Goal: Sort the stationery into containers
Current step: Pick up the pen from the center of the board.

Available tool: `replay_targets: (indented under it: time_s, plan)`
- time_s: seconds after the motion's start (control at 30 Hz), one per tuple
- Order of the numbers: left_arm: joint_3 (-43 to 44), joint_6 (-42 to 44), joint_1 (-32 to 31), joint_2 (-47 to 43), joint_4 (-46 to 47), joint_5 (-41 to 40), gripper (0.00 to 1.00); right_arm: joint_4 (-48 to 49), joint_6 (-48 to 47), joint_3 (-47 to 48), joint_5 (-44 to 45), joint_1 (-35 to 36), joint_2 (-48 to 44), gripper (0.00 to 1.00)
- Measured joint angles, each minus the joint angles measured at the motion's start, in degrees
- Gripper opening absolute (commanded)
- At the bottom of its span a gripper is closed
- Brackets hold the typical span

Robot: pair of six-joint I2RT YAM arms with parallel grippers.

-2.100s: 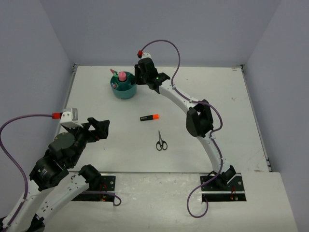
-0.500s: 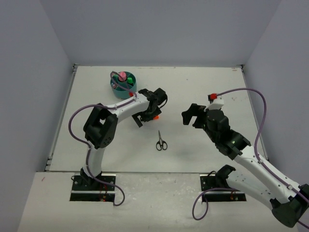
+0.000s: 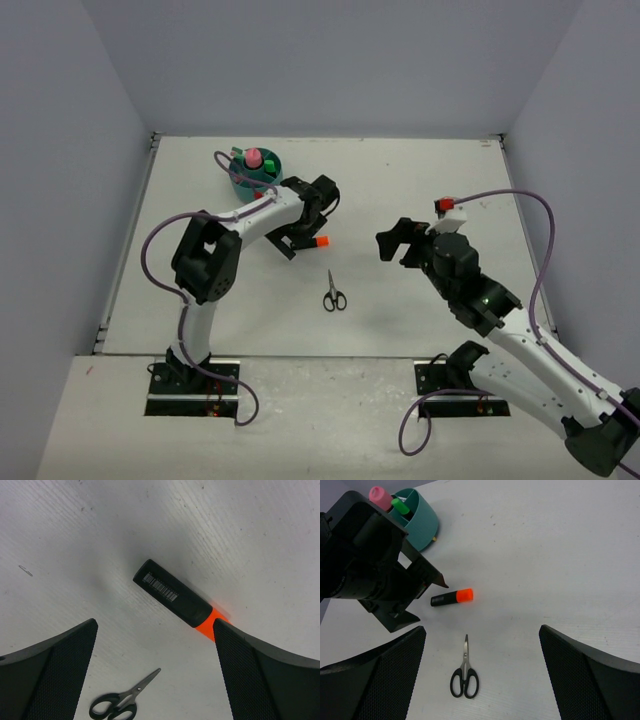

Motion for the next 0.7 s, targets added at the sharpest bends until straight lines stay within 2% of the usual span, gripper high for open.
replay_targets:
  time_s: [0.27, 0.47, 0.53, 0.6, 0.67, 0.7]
  plan:
    - [1.83, -2.41, 0.33, 3.12, 0.53, -0.41, 0.94, 2.73, 0.6, -1.91, -1.19, 0.0, -0.11, 0.97]
    - [2.09, -3.35, 0.82, 6.01, 1.41, -0.83, 0.84, 4.61, 0.7, -4.27, -2.43, 0.0, -4.26, 0.97]
    - [2.29, -3.37, 0.84, 6.78, 1.19, -0.84, 0.68, 5.43, 0.68, -4.37, -2.99, 0.0, -5.16, 0.97]
    - [2.28, -3.32, 0.86, 6.78, 1.38, -0.86, 0.62, 6.1, 0.69, -4.37, -3.27, 0.0, -5.66, 0.97]
    - [2.24, -3.33, 0.86, 6.78, 1.43, -0.78, 0.49, 6.59, 0.71, -4.41, -3.27, 0.0, -5.69, 0.97]
    - [2.24, -3.33, 0.86, 6.78, 1.44, -0.77, 0.39, 6.79, 0.71, -4.45, -3.27, 0.0, -5.68, 0.97]
